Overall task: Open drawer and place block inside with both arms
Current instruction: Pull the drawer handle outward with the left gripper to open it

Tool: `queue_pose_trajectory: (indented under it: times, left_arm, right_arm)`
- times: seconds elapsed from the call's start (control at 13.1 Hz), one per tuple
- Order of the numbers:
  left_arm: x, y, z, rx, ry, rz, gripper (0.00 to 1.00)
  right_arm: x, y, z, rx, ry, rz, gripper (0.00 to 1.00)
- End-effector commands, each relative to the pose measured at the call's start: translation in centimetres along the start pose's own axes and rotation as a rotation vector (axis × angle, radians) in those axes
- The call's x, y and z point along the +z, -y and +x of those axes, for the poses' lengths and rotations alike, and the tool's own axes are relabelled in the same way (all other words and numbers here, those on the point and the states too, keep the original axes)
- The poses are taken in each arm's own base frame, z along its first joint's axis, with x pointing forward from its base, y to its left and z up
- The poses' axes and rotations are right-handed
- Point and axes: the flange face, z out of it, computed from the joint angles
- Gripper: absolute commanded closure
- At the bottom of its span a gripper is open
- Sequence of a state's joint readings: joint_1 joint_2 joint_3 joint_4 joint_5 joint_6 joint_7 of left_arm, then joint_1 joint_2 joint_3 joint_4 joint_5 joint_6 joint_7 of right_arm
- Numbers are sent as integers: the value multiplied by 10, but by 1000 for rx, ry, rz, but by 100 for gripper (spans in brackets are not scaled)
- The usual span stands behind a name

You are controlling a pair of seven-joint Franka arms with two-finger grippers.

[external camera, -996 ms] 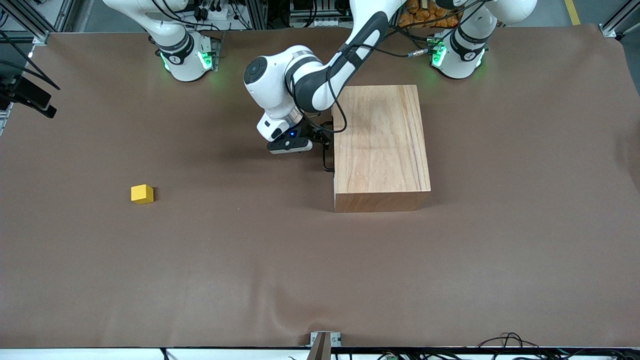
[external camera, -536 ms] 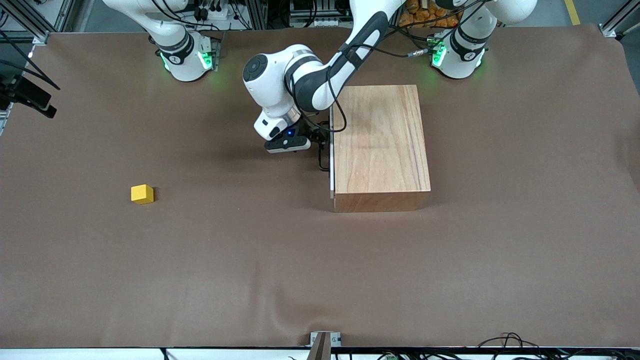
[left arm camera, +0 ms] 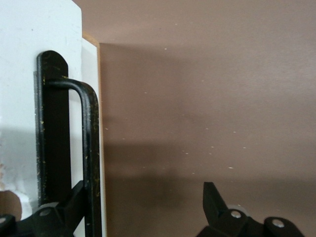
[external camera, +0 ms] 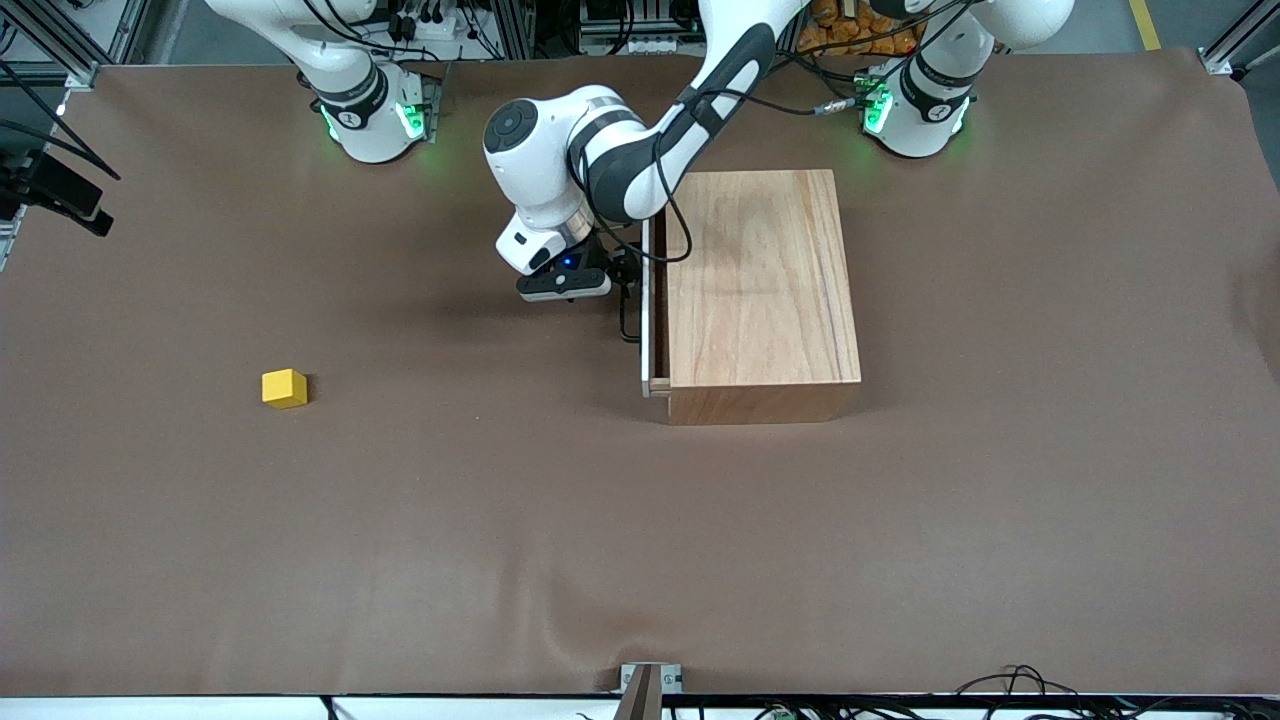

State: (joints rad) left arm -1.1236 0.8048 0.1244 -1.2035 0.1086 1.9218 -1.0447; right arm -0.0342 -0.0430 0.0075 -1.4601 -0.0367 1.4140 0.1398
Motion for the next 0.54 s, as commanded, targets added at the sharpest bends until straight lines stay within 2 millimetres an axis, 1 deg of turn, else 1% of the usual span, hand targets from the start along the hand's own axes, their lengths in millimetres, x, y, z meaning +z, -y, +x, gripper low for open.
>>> queue_pose_trajectory:
  times: [0.0,0.46]
  left_arm:
    - [-11,-8,-3,-23,6,-51,0]
    - [-26,-16,-1,-39,3,-132,0]
  right_arm:
    - [-2,-4,0,5,1,-16,0]
    - [-2,-4,0,6,1,-15,0]
